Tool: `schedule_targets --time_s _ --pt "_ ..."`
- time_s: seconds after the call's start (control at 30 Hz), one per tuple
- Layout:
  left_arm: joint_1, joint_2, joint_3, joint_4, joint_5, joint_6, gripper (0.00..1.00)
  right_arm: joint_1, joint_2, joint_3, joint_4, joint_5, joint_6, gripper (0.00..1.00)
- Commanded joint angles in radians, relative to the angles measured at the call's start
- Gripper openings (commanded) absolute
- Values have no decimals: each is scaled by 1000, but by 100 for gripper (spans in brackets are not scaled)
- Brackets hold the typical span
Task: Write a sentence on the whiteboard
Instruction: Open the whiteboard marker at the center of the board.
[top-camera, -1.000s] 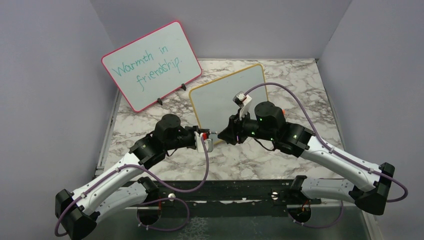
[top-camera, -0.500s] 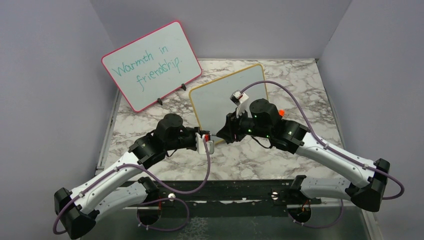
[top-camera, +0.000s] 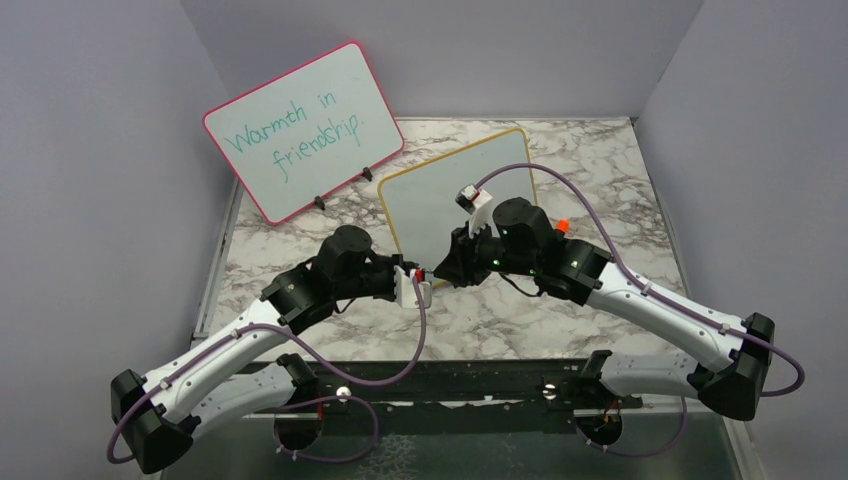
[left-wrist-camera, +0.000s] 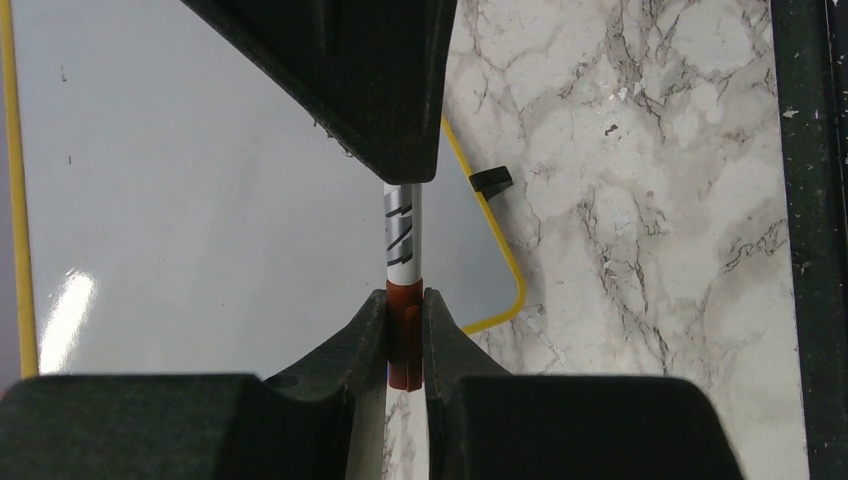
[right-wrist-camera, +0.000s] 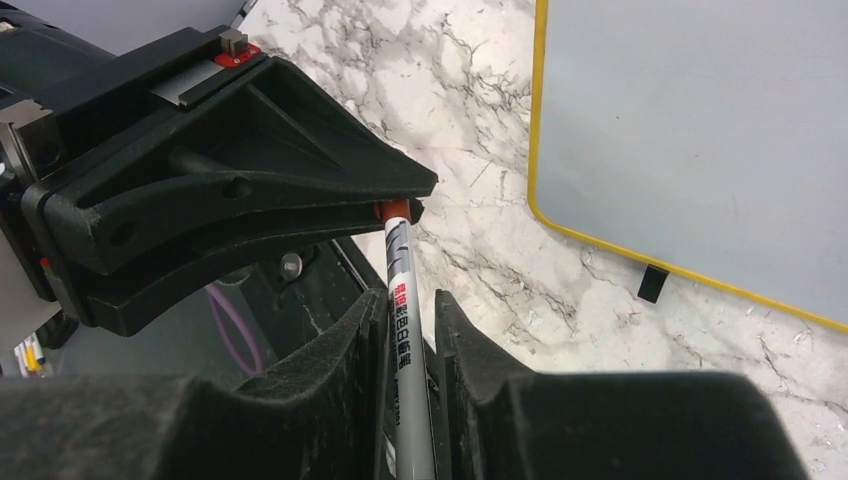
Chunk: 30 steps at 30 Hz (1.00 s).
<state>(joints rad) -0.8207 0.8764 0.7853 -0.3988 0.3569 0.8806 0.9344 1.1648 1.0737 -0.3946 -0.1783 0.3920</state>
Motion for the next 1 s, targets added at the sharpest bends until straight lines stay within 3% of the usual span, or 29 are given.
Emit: schedule_targets --time_s 0.0,0.33,0.47,0.67,0.97 --pt "-6 6 43 -2 -12 6 0 -5 4 30 -16 -20 -4 27" --pt "-10 25 59 -2 -12 1 0 -5 -1 23 -8 -24 -5 26" --pt "-10 27 58 -2 -13 -2 0 -5 -3 22 -9 -19 -7 19" --pt "-12 25 40 0 -17 -31 0 -6 -21 16 -1 5 -7 2" --pt "-9 -12 -35 39 -102 -63 0 -9 -59 5 -42 -22 -54 1"
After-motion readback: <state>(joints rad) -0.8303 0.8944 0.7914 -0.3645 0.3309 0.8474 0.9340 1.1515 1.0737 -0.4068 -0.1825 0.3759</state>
